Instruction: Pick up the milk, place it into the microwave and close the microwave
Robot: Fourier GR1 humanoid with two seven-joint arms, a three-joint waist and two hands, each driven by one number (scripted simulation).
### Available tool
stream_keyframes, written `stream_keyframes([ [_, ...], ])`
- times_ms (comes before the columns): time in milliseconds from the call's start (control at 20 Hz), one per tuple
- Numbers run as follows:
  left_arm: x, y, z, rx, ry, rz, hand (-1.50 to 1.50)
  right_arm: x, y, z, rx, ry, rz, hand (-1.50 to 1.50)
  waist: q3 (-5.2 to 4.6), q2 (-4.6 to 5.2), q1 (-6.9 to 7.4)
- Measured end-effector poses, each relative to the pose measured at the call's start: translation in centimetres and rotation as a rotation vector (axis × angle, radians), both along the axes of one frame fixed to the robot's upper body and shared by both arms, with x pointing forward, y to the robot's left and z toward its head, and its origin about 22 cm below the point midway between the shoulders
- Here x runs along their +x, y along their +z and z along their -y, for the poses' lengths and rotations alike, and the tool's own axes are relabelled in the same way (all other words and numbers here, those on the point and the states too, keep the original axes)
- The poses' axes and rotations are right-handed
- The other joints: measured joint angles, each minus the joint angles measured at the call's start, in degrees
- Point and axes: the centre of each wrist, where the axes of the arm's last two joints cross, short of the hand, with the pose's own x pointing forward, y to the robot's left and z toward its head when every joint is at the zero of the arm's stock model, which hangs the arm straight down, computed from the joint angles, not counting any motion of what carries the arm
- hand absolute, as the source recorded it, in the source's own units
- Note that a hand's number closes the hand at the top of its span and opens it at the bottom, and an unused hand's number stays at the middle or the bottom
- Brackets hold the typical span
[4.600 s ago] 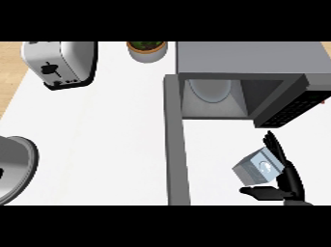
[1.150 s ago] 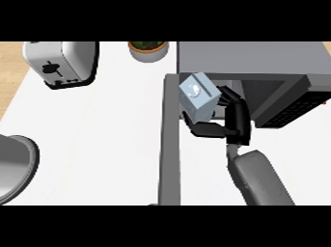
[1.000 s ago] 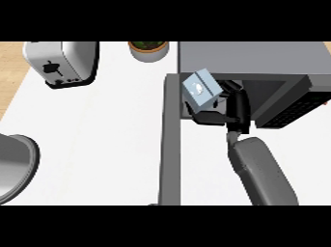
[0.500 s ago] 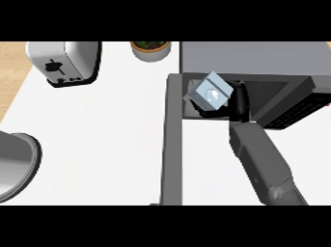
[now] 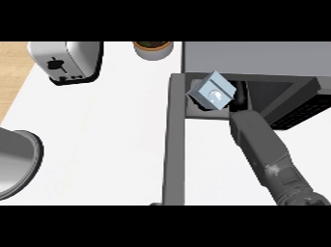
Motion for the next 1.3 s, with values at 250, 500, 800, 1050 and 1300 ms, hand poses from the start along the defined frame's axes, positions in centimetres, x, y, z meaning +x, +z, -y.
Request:
stream_keyframes([
  [250,0.4,-0.5,-0.2,-0.006,-0.009,0.003,-1.50,0.9,0.9,-0.1,-0.203,-0.043,0.044,1.50,-0.02,0.31,0.67],
  [500,1.0,-0.6,-0.5,0.001,-0.018,0.007,-1.50,1.4,1.5,-0.5,-0.340,-0.104,0.067,1.50,-0.01,0.58,1.43],
  [800,1.5,-0.3,-0.4,0.013,-0.026,0.016,-1.50,1.7,1.7,0.6,-0.394,-0.199,0.067,1.50,0.16,1.19,2.03],
  [1050,1.7,-0.7,-0.3,0.009,-0.036,0.014,-1.50,1.4,1.3,2.5,-0.401,-0.262,0.045,1.50,0.33,1.75,2.60],
  [1300,2.4,-0.9,0.0,0.006,-0.054,0.013,-1.50,2.1,2.4,4.4,-0.376,-0.357,0.019,1.50,0.21,2.01,3.22],
])
